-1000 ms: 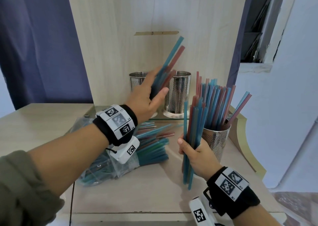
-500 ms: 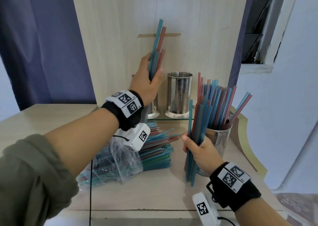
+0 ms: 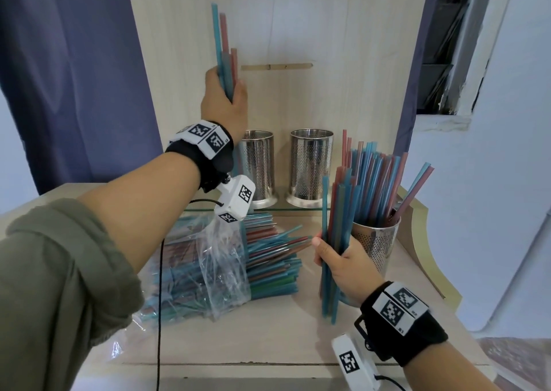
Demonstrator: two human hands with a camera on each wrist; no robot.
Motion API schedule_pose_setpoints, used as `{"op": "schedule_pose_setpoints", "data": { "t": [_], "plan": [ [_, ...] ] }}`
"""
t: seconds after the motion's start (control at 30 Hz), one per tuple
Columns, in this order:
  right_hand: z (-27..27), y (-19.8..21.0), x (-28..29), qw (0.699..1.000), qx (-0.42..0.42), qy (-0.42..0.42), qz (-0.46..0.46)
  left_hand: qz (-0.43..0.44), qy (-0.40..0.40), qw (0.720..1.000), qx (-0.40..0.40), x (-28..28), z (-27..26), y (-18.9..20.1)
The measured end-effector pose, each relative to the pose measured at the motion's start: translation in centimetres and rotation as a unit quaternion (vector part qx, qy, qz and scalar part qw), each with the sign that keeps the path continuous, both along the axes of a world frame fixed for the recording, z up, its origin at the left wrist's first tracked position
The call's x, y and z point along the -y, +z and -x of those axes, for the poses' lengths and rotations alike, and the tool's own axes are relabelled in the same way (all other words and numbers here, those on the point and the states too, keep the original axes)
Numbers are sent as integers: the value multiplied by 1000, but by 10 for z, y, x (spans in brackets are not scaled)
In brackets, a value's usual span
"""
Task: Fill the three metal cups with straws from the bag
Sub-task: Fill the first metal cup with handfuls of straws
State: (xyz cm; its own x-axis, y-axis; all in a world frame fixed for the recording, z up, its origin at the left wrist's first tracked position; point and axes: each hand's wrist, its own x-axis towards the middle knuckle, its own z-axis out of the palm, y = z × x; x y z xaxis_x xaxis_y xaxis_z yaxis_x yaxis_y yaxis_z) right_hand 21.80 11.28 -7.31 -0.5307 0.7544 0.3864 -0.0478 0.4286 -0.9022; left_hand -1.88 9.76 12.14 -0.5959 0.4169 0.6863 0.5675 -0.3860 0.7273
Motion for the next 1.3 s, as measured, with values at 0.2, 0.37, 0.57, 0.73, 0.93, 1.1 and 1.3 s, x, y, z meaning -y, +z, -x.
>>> {"op": "schedule_pose_setpoints", "data": {
  "t": [0.2,0.37,0.57,0.73,0.93,1.1,1.3],
  "plan": [
    [-4,20,6,999,-33,3,-30,-80,-107,991,31,41,-41,19],
    [-1,59,23,993,-93,49,-62,-85,-200,976,-24,65,-99,0],
    [-8,68,31,991,-112,40,-66,-92,-219,971,-31,58,-134,-40],
    [-13,57,33,991,-108,35,-70,-79,-191,978,-28,59,-151,-69],
    [-14,42,23,997,-76,0,-35,-53,-234,971,-4,60,-155,-85],
    [-12,39,23,997,-38,27,-60,41,-296,954,22,66,-155,-79],
    [-8,41,25,997,-34,37,-57,87,-359,919,137,66,-146,-69]
  ]
}}
